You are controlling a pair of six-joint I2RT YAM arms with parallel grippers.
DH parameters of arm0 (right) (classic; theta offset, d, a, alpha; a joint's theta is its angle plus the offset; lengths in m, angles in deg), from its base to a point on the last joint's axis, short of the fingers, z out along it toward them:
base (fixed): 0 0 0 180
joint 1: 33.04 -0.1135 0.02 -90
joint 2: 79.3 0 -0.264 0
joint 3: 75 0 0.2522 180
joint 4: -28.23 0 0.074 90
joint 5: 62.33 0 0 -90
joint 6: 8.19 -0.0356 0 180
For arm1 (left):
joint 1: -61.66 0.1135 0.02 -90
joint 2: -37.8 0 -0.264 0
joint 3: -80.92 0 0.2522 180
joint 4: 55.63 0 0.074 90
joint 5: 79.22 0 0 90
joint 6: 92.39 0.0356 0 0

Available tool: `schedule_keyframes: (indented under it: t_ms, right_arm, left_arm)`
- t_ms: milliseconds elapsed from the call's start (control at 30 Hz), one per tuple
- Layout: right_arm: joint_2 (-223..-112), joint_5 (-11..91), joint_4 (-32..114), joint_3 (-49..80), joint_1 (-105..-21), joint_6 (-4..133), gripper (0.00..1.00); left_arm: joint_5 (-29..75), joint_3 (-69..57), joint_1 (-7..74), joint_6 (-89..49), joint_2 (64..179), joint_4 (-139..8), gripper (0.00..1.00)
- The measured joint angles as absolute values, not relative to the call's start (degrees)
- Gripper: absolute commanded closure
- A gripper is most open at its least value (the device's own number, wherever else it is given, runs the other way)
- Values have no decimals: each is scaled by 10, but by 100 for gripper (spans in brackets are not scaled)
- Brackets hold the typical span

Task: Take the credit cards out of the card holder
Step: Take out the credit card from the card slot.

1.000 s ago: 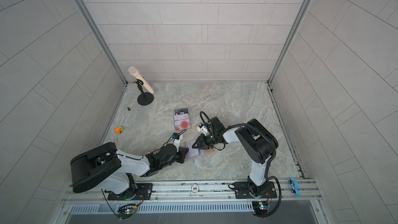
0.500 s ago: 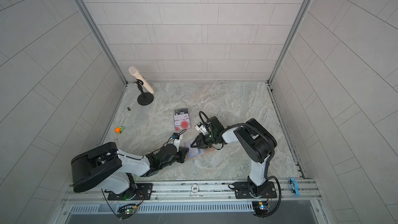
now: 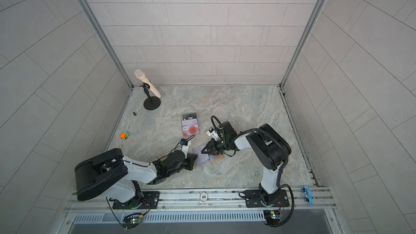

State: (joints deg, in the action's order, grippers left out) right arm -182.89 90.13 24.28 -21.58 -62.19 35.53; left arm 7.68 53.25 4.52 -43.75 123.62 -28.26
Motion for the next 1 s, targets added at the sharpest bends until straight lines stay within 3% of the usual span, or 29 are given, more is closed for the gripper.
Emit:
schedule_keyframes:
  t_ms: [433, 1000]
  right_arm:
    - [-1819, 905, 262, -222, -594, 376, 86]
    - [-1753, 879, 365, -224, -552, 439, 98]
  left_arm:
    - [73, 527, 43, -438, 1236, -292, 89]
    - [75, 523, 42, -437, 1229, -306, 84]
